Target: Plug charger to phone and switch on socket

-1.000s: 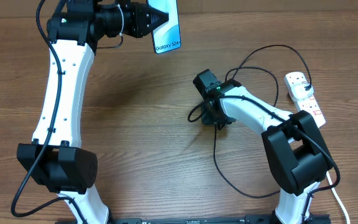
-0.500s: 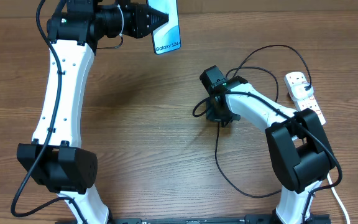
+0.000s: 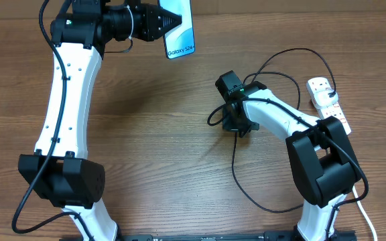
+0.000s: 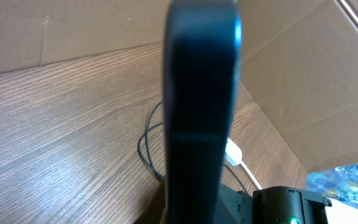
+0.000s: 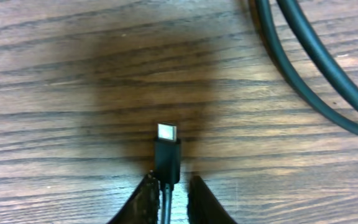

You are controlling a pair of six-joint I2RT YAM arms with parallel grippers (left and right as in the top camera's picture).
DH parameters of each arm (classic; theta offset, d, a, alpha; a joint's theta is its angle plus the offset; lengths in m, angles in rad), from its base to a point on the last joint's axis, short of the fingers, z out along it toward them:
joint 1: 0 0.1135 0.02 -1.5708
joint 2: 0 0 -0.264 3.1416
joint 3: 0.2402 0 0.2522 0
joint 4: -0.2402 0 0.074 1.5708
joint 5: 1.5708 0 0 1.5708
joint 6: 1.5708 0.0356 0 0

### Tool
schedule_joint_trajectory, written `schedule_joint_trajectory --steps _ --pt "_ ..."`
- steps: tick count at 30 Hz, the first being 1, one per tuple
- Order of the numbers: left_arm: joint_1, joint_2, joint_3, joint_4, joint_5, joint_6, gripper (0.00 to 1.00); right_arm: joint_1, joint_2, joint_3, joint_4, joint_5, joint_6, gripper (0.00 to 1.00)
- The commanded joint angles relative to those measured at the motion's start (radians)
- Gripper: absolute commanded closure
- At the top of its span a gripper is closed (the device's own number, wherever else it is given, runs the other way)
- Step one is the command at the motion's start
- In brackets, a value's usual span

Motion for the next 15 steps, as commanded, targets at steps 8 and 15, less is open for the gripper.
schedule_joint_trajectory --steps 8,15 --pt "-0.001 -0.002 0.013 0.008 0.037 -0.008 0.96 -0.011 0.072 -0.006 0.010 -0.006 -0.001 0.86" --pt "-0.001 -0.002 0.013 0.007 0.037 -0.008 0.96 -0.018 0.072 -0.006 0.019 -0.003 -0.001 0.91"
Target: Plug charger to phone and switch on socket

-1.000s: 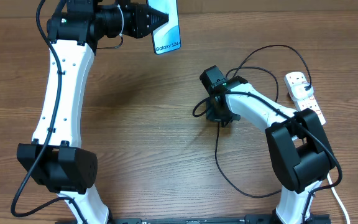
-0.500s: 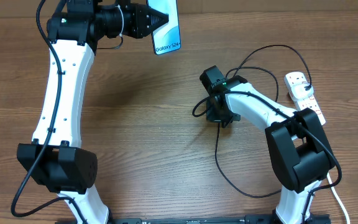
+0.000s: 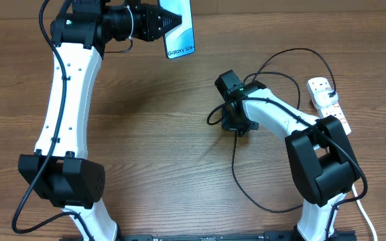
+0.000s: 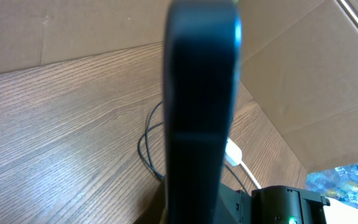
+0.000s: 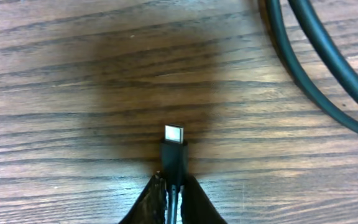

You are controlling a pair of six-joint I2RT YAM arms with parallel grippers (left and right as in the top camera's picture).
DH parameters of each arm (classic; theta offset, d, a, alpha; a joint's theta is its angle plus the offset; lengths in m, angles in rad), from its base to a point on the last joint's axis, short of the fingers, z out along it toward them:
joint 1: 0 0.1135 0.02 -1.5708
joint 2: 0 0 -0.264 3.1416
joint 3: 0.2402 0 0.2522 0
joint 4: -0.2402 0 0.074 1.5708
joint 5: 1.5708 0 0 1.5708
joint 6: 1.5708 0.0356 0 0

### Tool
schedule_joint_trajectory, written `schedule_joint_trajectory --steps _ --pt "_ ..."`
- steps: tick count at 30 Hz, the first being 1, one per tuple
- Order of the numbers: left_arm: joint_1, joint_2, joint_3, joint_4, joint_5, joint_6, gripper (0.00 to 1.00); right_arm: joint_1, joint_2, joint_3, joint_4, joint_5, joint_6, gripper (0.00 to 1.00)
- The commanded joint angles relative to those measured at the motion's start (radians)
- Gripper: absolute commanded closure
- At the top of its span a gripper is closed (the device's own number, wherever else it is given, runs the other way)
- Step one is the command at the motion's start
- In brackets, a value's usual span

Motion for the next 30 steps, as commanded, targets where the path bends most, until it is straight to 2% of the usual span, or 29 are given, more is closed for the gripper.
schedule_joint_trajectory --steps 1,5,11,19,25,30 --pt "-0.001 -0.002 0.013 0.007 0.037 -0.008 0.96 -0.016 0.063 -0.014 0.013 0.008 -0.004 0.91" --pt "-0.001 -0.002 0.013 0.008 0.037 -0.008 0.96 -0.016 0.063 -0.014 0.013 0.012 -0.004 0.96" --pt "-0.001 -0.002 0.013 0.007 0.037 -0.008 0.96 -0.016 0.063 -0.007 0.017 0.023 -0.027 0.96" --pt "-0.001 -0.002 0.013 0.008 0.037 -0.008 0.96 -0.016 0.020 0.076 -0.072 0.010 -0.031 0.96" --pt "-0.002 -0.002 0.013 0.038 0.042 -0.008 0.96 -0.016 -0.075 0.175 -0.163 -0.153 -0.137 0.96" --pt "-0.002 -0.002 0.013 0.117 0.108 -0.044 0.96 -0.016 -0.192 0.249 -0.224 -0.297 -0.228 0.96"
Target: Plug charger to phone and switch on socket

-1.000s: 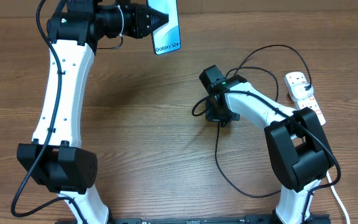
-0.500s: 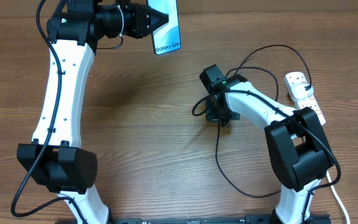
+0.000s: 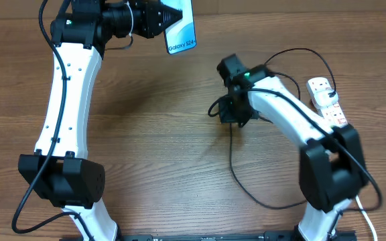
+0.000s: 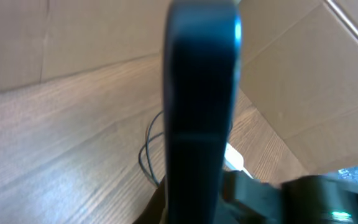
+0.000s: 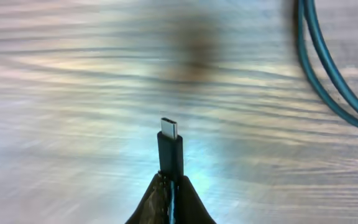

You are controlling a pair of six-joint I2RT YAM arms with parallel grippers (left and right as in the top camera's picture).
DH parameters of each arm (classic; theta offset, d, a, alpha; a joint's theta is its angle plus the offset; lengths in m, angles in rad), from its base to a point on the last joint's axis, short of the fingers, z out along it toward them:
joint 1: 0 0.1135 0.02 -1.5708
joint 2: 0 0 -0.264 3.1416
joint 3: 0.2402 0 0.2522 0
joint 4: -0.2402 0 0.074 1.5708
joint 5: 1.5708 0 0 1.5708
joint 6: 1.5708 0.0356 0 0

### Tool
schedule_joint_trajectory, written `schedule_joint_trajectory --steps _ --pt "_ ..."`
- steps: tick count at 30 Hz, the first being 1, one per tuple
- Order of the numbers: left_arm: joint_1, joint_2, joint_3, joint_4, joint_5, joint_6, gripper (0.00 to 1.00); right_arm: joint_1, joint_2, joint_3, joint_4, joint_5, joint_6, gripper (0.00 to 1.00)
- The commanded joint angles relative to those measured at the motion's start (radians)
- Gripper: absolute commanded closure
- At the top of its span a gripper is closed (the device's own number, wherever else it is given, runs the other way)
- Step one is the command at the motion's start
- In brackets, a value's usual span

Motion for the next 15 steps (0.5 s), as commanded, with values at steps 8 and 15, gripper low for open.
schedule_joint_trajectory --steps 8,15 --pt "-0.008 -0.002 0.013 0.164 0.273 -0.086 0.96 -0.002 -0.330 0.097 -0.042 -0.203 -0.114 0.96" --pt "-0.038 -0.002 0.013 0.158 0.315 -0.085 0.96 -0.001 -0.475 0.097 -0.042 -0.158 -0.113 0.96"
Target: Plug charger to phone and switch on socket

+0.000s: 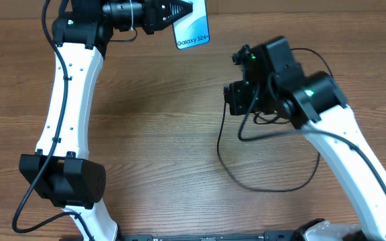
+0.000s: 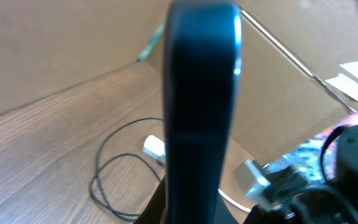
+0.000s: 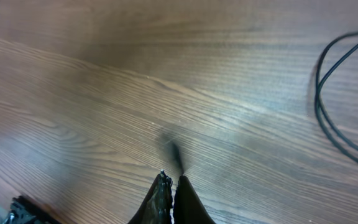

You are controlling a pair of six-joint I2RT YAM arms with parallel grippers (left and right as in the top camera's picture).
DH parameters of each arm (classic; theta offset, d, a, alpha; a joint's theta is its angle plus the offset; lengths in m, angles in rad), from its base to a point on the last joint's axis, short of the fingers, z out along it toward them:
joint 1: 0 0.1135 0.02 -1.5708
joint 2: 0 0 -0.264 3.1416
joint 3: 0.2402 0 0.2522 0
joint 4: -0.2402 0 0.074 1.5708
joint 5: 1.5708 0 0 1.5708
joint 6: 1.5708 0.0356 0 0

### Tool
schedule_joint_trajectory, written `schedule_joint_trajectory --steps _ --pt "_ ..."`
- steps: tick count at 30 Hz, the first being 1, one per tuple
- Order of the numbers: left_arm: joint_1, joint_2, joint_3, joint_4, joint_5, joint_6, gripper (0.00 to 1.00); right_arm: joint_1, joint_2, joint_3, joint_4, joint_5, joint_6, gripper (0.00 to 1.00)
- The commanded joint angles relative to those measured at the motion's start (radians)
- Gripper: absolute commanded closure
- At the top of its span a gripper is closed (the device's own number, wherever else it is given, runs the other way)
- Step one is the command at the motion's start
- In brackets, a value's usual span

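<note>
The phone (image 1: pixel 191 30), its screen reading Galaxy S24+, is held in the air at the back of the table with my left gripper (image 1: pixel 173 15) shut on it. In the left wrist view the phone (image 2: pixel 201 106) stands edge-on and hides that gripper's fingertips. My right gripper (image 1: pixel 236 100) is raised well above the table, shut on the charger plug (image 3: pixel 176 153), which shows only as a dark blur ahead of its fingertips (image 3: pixel 164 186). The black cable (image 1: pixel 221 144) hangs from it to the table. The socket is hidden under the right arm in the overhead view.
Cable loops (image 1: pixel 273 187) lie on the wooden table below the right arm. A white socket or adapter (image 2: pixel 154 147) lies past a cable loop (image 2: pixel 114 180) in the left wrist view. Cardboard walls (image 2: pixel 55 43) stand at the back.
My right gripper has risen high above the table with the plug, and the cable now hangs from it. The left gripper has carried the phone a little to the right.
My right gripper stood open around the USB-C plug lying on the table. Then it was shut on the plug, then held it just above the wood, and now holds it high. The left gripper kept the phone throughout, lately further right.
</note>
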Motion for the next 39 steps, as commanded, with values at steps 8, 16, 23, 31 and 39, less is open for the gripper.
schedule_joint_trajectory --steps 8,16,23,31,39 --pt "-0.092 -0.002 0.013 0.001 0.071 -0.005 0.96 0.000 -0.053 0.022 0.010 0.022 0.000 0.96" --pt "-0.077 -0.002 0.013 -0.021 -0.059 0.001 0.96 0.000 -0.028 0.021 0.010 0.167 0.139 0.79" --pt "-0.051 -0.002 0.013 -0.145 -0.268 0.001 0.96 0.000 0.134 0.021 0.016 0.167 0.177 0.68" --pt "-0.032 -0.002 0.013 -0.248 -0.449 0.001 0.96 -0.003 0.385 0.210 -0.085 0.177 0.177 0.58" --pt "-0.025 -0.002 0.013 -0.296 -0.525 0.000 0.96 -0.004 0.605 0.424 -0.154 0.280 0.261 0.58"
